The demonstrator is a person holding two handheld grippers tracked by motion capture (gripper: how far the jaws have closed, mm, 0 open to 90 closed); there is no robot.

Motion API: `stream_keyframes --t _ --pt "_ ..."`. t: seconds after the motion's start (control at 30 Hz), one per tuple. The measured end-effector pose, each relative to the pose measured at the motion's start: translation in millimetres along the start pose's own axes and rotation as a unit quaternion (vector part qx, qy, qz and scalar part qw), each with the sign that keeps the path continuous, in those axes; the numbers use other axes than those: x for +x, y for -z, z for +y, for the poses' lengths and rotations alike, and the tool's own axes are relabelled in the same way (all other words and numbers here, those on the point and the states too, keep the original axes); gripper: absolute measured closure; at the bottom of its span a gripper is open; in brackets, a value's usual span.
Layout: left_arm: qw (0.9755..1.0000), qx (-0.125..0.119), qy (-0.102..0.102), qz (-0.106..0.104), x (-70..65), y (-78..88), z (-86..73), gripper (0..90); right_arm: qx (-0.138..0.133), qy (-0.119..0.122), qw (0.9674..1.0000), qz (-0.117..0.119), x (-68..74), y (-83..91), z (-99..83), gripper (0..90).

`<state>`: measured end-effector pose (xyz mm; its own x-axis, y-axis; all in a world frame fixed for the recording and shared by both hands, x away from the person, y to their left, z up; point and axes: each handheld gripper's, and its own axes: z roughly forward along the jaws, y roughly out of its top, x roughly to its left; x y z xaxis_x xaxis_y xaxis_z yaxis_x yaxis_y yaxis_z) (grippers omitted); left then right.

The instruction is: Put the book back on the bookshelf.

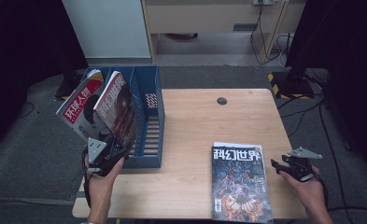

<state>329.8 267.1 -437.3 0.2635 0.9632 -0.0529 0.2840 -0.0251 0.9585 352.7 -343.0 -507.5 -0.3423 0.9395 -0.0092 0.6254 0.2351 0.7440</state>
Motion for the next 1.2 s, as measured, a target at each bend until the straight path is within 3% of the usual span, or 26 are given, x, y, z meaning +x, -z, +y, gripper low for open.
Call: stream_keyframes --t 0.17,0.4,0.5,0.6,0.73,1.0,1.2 --pt "0.9999 0.006 -0.009 -0.012 -7.5 -2.5 1.3 22.7 -0.008 -0.008 0.9999 0.0 1.5 8.1 0.4 48.2" --pt "0.9996 0.003 -0.013 -0.025 -18.3 -4.3 4.6 19.8 -0.006 -0.011 0.9999 -0.002 4.5 6.8 2.4 37.5" --pt "0.9995 -0.002 -0.004 -0.031 -20.0 -3.6 6.8 20.5 -0.013 -0.012 0.9998 -0.001 4.0 8.0 3.6 42.9" --pt "0.9993 -0.001 -0.01 -0.035 -23.7 -4.8 6.1 21.2 -0.024 0.002 0.9997 0.004 6.1 8.8 5.0 50.3" --pt "0.9983 0.006 -0.005 -0.058 -28.1 -8.1 4.2 21.3 -0.031 0.014 0.9994 0.01 10.8 8.6 6.8 54.9" --pt "0.9972 0.014 -0.029 -0.067 -43.9 -12.3 4.8 21.4 -0.043 0.01 0.9988 0.022 13.1 11.2 8.9 58.5" --pt "0.9954 0.02 -0.041 -0.085 -61.4 -15.3 7.3 21.7 -0.049 0.025 0.9979 0.036 17.0 12.2 10.8 66.7"
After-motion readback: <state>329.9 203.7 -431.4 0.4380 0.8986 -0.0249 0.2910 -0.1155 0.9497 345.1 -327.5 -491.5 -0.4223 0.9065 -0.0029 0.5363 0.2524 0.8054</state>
